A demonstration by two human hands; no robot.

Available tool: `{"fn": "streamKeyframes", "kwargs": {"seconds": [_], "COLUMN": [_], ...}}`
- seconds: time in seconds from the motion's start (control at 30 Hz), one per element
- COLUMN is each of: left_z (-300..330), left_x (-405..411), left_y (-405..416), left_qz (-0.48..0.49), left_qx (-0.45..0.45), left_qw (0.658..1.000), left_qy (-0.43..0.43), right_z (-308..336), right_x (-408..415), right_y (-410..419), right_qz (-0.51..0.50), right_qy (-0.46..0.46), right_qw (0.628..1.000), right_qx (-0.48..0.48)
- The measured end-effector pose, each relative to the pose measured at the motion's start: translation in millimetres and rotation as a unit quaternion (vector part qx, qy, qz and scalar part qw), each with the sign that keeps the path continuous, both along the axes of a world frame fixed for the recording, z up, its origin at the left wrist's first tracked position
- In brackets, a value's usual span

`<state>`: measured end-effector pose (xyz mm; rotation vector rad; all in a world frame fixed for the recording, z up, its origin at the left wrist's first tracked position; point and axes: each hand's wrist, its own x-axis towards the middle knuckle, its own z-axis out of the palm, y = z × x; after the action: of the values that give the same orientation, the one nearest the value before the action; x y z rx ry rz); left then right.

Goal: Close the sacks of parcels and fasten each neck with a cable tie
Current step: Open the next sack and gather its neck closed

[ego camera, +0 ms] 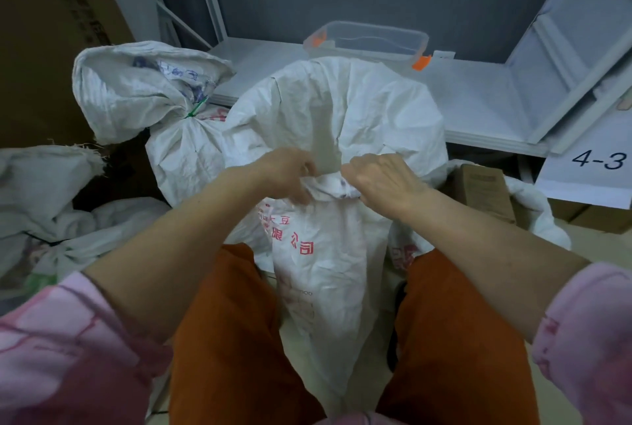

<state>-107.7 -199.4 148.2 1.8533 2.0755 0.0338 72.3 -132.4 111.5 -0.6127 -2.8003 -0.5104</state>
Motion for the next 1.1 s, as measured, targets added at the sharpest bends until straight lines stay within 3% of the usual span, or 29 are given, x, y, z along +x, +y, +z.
{"fn": "streamKeyframes", "kwargs": {"seconds": [0.07,0.23,0.4,0.5,0.63,0.83,1.1], "left_z": [-5,-34,-46,-43,-31,-40,-62], "left_x": [-4,-2,-17,-12,-6,-25,-49], "left_y": [1,-6,-7,-8,-5,-6,-19], "left_qz": [0.009,-0.025,-0.027,0.007,-0.021,0.076,0.190], "left_qx": [-0.006,0.088,0.152,0.133,0.102,0.005,0.113], "left_qw": [1.000,0.993,0.988,0.991,0.993,0.990,0.973], "left_qy": [0.013,0.077,-0.004,0.022,0.057,0.118,0.068], "right_z": [-7,-11,-12,-11,-11,-11,-15], "right_x": [4,13,19,12,11,23,26], "right_y": [3,15,22,22,22,25,26], "right_qz": [0.003,-0.015,-0.012,-0.016,-0.009,-0.008,-0.036], "right_qy": [0.002,0.045,0.052,0.060,0.070,0.030,0.026], "right_qw": [1.000,0.999,0.999,0.998,0.997,0.999,0.999], "right_qx": [0.026,0.001,-0.005,-0.002,0.001,-0.007,-0.025]}}
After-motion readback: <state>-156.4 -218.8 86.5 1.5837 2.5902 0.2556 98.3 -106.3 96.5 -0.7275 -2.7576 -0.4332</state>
